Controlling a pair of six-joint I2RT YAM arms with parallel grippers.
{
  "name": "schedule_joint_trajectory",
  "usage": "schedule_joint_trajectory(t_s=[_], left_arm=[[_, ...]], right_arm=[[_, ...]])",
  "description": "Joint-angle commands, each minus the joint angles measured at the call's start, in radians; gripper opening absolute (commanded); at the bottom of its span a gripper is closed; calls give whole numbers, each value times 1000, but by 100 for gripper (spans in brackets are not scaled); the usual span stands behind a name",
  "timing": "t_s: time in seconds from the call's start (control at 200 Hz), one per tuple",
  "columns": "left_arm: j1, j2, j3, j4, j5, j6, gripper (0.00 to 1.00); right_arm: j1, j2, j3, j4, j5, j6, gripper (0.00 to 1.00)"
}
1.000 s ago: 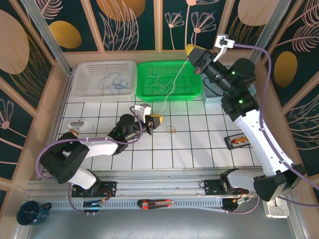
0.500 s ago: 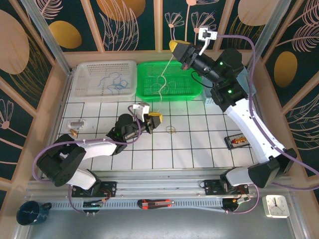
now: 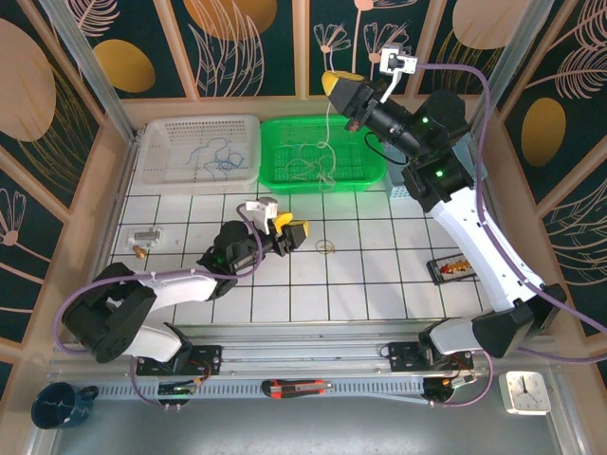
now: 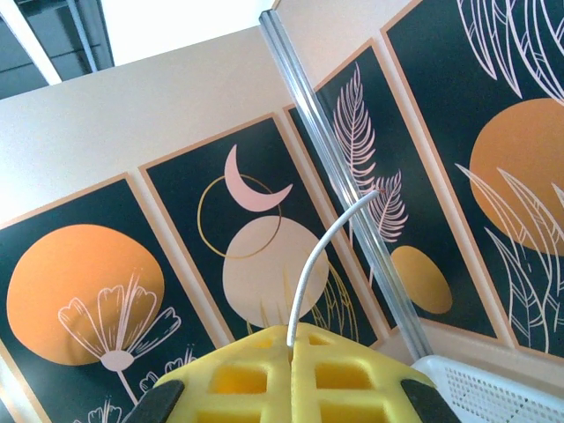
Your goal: Untangle the cables
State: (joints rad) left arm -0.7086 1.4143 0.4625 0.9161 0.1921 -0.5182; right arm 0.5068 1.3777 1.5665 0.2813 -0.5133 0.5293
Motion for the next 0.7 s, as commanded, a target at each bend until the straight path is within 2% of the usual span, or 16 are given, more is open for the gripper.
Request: schedule_joint_trajectory(t_s=[0.0, 0.185, 0.45, 0.59, 0.696], left_arm=[[10, -17, -27, 31, -14, -12, 66], [18, -3, -22, 26, -10, -6, 68], [30, 64, -2, 76, -2, -22, 61], [36, 94, 12, 97, 7, -24, 53], [43, 118, 29, 114, 19, -37, 52]], right_arm=[[3, -11, 37, 31, 5, -4, 0], [3, -35, 5, 55, -15, 29, 0], [7, -71, -34, 105, -49, 94, 0], [9, -79, -34, 110, -59, 106, 0], [10, -85, -34, 111, -60, 107, 0]])
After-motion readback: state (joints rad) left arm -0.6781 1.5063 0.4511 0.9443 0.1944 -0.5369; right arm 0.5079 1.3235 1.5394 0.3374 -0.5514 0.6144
